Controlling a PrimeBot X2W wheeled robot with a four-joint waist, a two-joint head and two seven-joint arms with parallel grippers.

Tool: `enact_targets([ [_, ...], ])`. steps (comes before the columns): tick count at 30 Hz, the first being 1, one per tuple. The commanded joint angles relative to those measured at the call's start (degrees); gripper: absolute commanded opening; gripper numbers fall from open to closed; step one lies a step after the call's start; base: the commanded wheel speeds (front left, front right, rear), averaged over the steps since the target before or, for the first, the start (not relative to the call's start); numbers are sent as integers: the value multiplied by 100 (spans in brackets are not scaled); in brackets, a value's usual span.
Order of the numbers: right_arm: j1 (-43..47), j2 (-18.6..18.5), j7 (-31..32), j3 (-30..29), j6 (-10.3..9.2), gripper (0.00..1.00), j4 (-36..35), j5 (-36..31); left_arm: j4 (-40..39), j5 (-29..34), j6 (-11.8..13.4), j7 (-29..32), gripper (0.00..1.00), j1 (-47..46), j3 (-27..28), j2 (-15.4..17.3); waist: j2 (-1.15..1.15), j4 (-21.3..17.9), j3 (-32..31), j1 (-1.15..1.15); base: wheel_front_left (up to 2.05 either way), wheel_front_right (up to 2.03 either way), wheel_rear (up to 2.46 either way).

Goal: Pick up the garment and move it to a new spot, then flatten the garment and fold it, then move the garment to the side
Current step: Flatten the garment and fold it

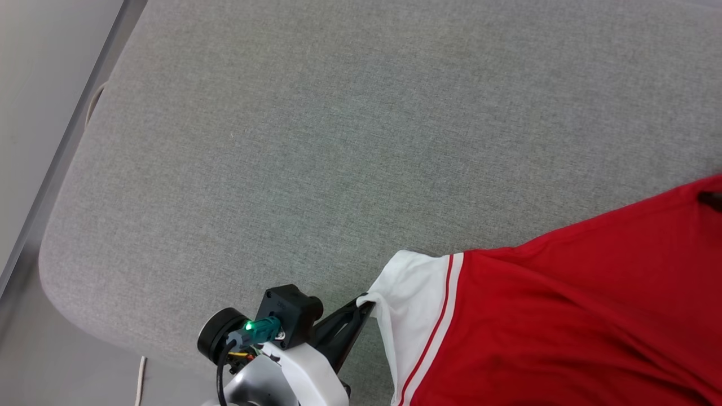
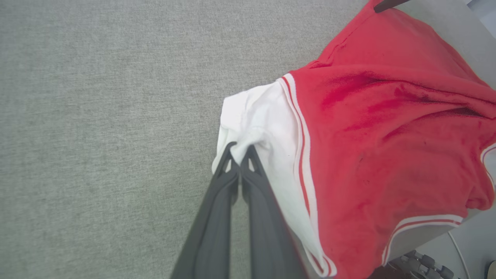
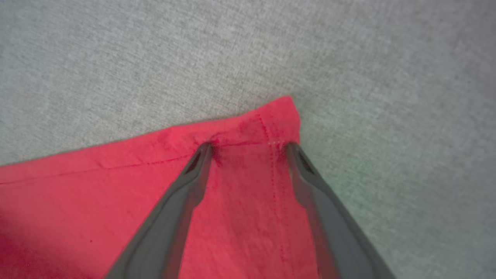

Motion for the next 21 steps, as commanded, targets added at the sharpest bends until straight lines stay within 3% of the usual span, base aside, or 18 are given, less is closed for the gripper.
enact_targets([
  [1, 21, -12, 33, 61, -5, 100, 152, -10, 42, 27, -14, -53, 0, -40, -16, -44, 0, 68, 63, -1, 0, 0, 0],
  [9, 272, 14, -6, 428, -4, 100, 377, 124, 134, 26, -19, -142, 0, -87, -37, -89, 0, 132, 150, -1, 0, 0, 0],
  [10, 304, 8, -27, 469, -4, 33, 390, 137, 143, 25, -18, -143, 0, -93, -41, -95, 0, 135, 151, -1, 0, 0, 0],
  [11, 314, 5, -60, 491, -4, 0, 401, 152, 154, 21, -21, -145, 0, -99, -42, -98, 0, 137, 146, -1, 0, 0, 0],
  [21, -80, 50, -1098, 544, -4, 0, 495, 272, 223, -7, 13, -172, 0, -89, 11, -13, 0, -65, -244, -1, 0, 0, 0],
])
